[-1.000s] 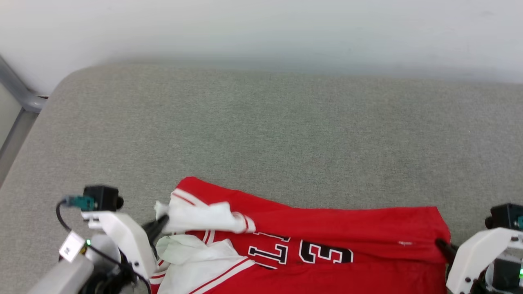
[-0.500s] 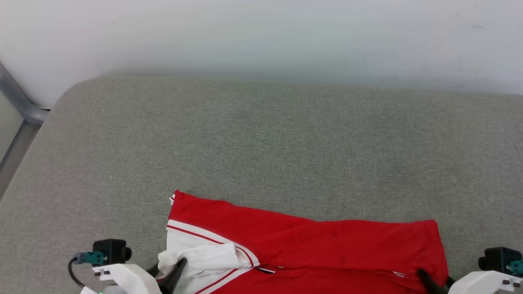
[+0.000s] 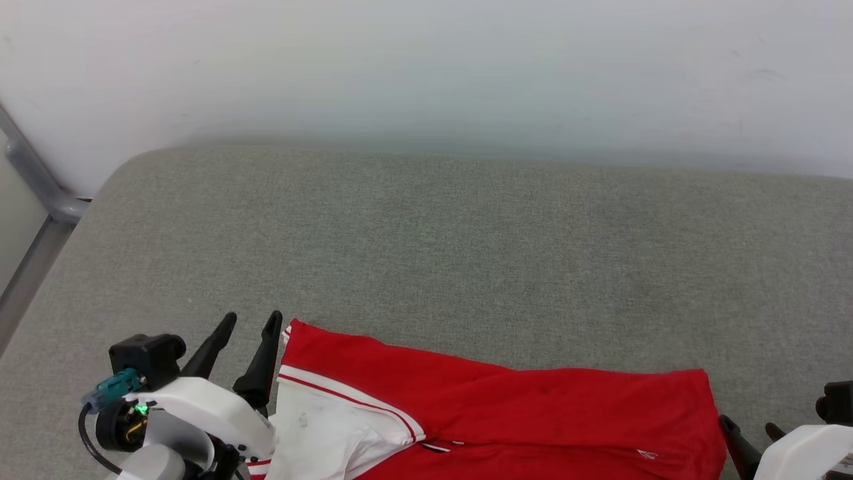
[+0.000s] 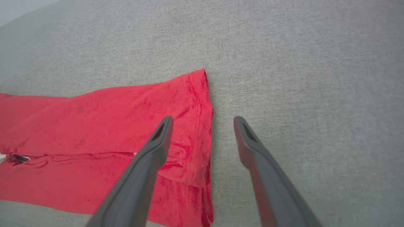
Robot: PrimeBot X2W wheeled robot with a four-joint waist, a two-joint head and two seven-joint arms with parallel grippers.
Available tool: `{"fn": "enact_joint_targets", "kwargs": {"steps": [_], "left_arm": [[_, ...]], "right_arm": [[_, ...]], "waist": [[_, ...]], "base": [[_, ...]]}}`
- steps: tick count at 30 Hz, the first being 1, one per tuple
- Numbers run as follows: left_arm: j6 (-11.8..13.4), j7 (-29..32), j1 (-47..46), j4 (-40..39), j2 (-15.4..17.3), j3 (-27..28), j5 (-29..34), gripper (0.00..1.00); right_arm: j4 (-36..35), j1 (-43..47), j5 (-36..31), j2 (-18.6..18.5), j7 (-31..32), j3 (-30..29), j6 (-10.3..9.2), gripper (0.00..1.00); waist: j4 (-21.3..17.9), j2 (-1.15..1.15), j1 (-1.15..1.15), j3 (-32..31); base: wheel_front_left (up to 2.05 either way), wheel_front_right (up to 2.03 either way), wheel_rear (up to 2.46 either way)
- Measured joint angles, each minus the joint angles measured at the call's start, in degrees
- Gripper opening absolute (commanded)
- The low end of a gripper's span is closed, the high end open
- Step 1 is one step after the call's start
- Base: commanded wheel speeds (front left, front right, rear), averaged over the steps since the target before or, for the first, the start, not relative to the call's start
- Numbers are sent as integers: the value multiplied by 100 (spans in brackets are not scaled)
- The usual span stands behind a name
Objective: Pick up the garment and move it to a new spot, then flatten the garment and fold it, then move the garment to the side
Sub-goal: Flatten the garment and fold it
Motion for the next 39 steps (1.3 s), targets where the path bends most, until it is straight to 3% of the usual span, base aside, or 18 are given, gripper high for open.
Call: {"fn": "enact_joint_targets", "kwargs": {"steps": [7, 12, 23, 24, 26, 34, 39], "left_arm": [[275, -232, -172, -489, -135, 319, 833, 100], [254, -240, -194, -799, -328, 576, 1238, 100], [54, -248, -140, -950, -611, 861, 1701, 100], [38, -248, -123, -944, -622, 876, 1712, 100], [18, -249, -101, -899, -624, 881, 1741, 100], [57, -255, 52, -751, -569, 838, 1933, 100], [119, -221, 190, -682, -542, 758, 1970, 100]], "right_arm": [[-252, -43, -323, -78, 822, -114, 0, 100], [-213, -121, -402, -83, 1049, -43, 0, 100], [582, -269, -204, -49, 1133, 151, -1, 100], [617, -283, -189, -63, 1174, 176, -2, 85], [673, -324, -159, -67, 1146, 211, -11, 0], [737, -558, -91, -18, 995, 321, 0, 0], [606, -615, -126, -100, 1065, 16, 1, 0]], "waist": [[61, 0, 0, 135], [142, 0, 0, 372], [354, 0, 1, 871], [362, 0, 1, 874], [357, 0, 1, 856], [214, 0, 1, 513], [94, 0, 1, 267]], "base": [[0, 0, 0], [0, 0, 0], [0, 0, 0], [0, 0, 0], [0, 0, 0], [0, 0, 0], [0, 0, 0]]}}
